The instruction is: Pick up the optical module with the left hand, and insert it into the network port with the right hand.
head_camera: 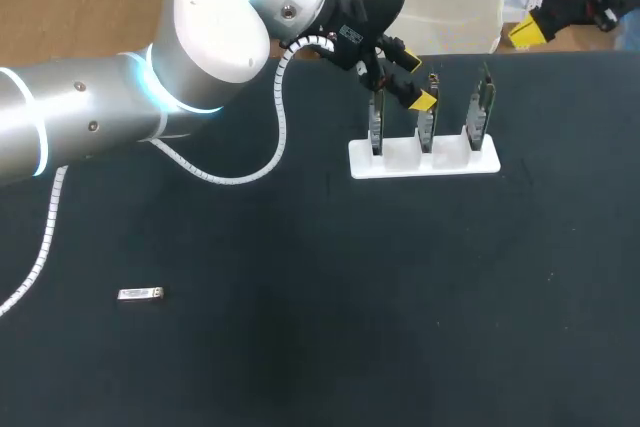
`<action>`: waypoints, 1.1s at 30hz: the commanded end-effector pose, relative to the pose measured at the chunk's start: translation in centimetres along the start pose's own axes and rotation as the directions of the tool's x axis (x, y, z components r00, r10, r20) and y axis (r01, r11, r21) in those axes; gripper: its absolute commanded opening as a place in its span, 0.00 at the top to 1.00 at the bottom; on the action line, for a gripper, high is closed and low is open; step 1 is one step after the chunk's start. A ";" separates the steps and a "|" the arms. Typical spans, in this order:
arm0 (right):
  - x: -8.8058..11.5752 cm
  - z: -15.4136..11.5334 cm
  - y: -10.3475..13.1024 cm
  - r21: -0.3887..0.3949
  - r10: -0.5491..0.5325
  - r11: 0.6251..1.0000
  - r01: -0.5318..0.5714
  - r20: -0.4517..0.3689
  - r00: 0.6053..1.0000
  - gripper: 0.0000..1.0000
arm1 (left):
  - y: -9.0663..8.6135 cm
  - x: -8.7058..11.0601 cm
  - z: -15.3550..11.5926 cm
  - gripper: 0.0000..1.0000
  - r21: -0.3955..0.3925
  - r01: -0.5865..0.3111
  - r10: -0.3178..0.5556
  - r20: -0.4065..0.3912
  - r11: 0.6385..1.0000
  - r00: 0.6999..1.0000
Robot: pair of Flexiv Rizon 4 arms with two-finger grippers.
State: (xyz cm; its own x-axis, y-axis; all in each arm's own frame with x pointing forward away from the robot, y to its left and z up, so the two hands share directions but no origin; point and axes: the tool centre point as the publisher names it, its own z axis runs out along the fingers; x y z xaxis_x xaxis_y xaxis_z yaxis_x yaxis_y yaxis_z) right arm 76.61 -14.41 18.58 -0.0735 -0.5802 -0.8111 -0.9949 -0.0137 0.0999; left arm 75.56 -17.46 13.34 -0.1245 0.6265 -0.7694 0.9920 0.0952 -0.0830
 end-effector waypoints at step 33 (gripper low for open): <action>2.9 1.6 0.1 -0.064 0.043 0.997 -0.044 -0.026 0.999 1.00 | 0.2 -0.1 0.0 0.00 0.003 0.002 -0.002 -0.006 1.000 1.000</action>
State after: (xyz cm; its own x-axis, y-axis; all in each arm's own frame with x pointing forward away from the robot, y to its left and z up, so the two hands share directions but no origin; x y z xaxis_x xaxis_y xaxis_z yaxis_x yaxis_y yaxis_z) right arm 76.31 -14.84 15.41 -0.1147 -0.6014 -0.7907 -0.9837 -0.0425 0.1750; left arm 75.55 -17.46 13.34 -0.1245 0.6265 -0.7694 0.9920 0.0951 -0.0830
